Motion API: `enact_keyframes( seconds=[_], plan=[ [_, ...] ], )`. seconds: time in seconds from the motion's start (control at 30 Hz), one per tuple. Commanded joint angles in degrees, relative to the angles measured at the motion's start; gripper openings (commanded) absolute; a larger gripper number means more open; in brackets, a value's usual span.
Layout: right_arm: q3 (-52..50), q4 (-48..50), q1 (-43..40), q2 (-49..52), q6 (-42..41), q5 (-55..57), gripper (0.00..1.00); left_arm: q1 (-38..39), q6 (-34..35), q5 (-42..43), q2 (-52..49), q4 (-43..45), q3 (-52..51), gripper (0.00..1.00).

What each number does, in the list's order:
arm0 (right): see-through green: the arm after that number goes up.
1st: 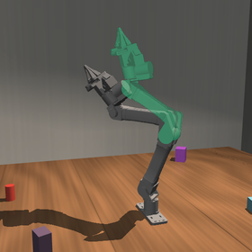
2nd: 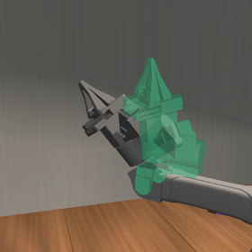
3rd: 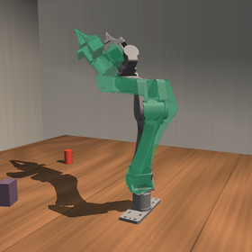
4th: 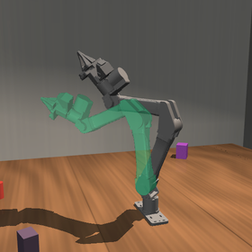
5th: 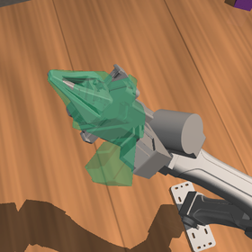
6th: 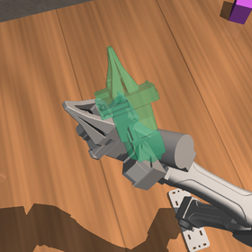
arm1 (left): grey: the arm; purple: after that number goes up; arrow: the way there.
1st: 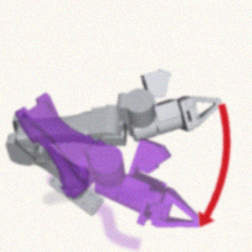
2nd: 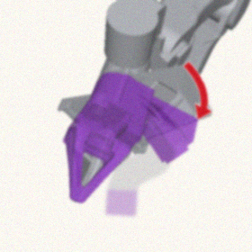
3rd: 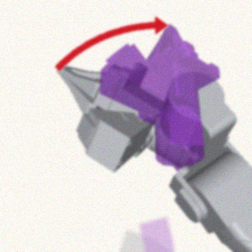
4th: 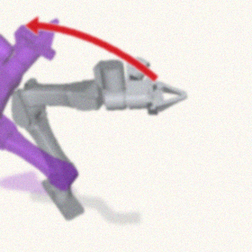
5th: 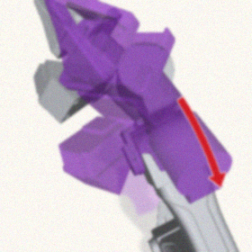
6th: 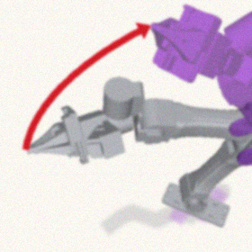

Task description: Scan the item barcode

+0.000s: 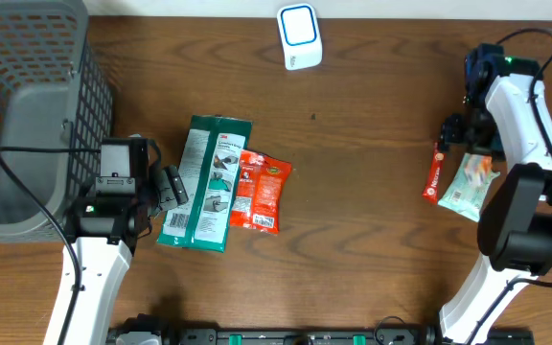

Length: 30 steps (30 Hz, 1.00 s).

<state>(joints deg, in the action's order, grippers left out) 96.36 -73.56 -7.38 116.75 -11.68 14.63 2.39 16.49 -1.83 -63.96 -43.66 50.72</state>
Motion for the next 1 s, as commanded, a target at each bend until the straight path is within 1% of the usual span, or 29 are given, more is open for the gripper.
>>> enact_keyframes(
  seconds=[0.0,0.07,0.17,0.2,0.27,0.37,0.47,0.5,0.53,0.57,0.63,0.7,0.87,0.97],
  plan=[
    [-2.3,1.4,0.0,-0.3,-0.5,-2.2,0.91,-0.2,0.1,-0.1,0.0,-0.2,0.8,0.85],
    [-3.3,2.2,0.0,-0.3,-0.5,-2.3,0.92,-0.2,0.1,-0.1,0.0,-0.2,0.8,0.85],
    [-3.3,2.3,0.0,-0.3,-0.5,-3.9,0.91,-0.2,0.1,-0.1,0.0,-0.2,0.8,0.85],
    [-3.3,2.5,0.1,-0.3,-0.2,-4.5,0.9,-0.2,0.1,-0.1,0.0,-0.2,0.8,0.85],
    [-2.9,2.9,0.2,-0.3,1.3,-6.2,0.84,-0.2,0.1,-0.1,0.0,-0.2,0.8,0.85],
    [-0.4,1.2,0.9,-0.6,1.5,-6.7,0.77,-0.2,0.1,-0.1,0.0,-0.2,0.8,0.85],
    [3.0,-0.9,2.4,-2.0,1.7,-10.9,0.77,-0.2,0.1,-0.1,0.0,-0.2,0.8,0.85],
    [3.7,-1.1,3.0,-2.4,1.7,-12.8,0.8,-0.2,0.1,-0.1,0.0,-0.2,0.8,0.85],
    [4.5,-1.2,3.7,-3.1,1.7,-15.7,0.86,-0.2,0.1,-0.1,0.0,-0.2,0.8,0.85],
    [4.9,-1.0,4.9,-4.2,1.7,-19.7,0.89,-0.2,0.1,-0.1,0.0,-0.1,0.8,0.85],
    [4.9,-0.5,6.8,-5.2,1.7,-24.6,0.92,-0.2,0.1,-0.1,0.0,-0.1,0.8,0.85],
    [4.9,0.3,9.1,-5.3,1.7,-30.2,0.99,-0.2,0.1,-0.1,0.0,-0.1,0.8,0.85],
    [4.7,2.9,16.1,-4.7,1.4,-41.2,0.99,-0.2,0.1,-0.1,0.0,-0.1,0.8,0.85],
    [4.7,4.6,20.3,-4.5,1.4,-40.8,0.99,-0.2,0.1,-0.1,0.0,-0.1,0.8,0.85]
  ],
)
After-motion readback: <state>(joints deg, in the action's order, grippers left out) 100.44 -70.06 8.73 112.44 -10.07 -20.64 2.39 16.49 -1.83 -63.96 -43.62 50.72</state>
